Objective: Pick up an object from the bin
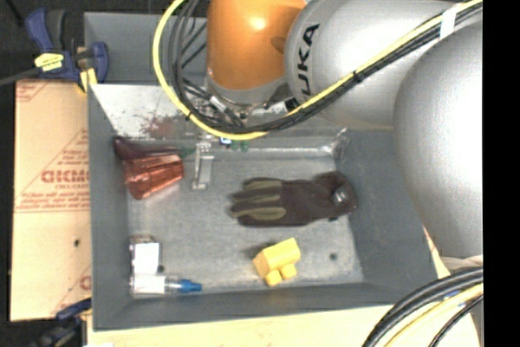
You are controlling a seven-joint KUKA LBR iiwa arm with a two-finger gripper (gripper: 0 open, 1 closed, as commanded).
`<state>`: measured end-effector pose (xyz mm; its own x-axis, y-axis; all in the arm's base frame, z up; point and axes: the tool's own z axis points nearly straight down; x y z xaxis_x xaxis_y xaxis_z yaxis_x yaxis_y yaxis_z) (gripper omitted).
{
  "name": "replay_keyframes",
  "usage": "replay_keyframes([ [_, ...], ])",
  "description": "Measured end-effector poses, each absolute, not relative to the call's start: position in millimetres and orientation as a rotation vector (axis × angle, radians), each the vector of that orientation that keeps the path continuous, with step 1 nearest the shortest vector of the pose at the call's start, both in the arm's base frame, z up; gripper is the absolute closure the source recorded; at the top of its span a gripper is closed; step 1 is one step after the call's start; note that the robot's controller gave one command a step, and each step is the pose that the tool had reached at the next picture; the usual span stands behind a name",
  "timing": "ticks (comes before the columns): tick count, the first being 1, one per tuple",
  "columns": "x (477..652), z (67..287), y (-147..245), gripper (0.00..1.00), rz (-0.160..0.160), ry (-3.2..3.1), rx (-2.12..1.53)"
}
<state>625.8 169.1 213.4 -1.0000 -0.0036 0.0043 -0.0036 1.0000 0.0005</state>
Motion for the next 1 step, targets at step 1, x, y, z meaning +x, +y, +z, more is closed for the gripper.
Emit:
replay_keyframes([
  [1,627.4,218.8,168.2,0.00,-0.003,-3.146,0.000],
])
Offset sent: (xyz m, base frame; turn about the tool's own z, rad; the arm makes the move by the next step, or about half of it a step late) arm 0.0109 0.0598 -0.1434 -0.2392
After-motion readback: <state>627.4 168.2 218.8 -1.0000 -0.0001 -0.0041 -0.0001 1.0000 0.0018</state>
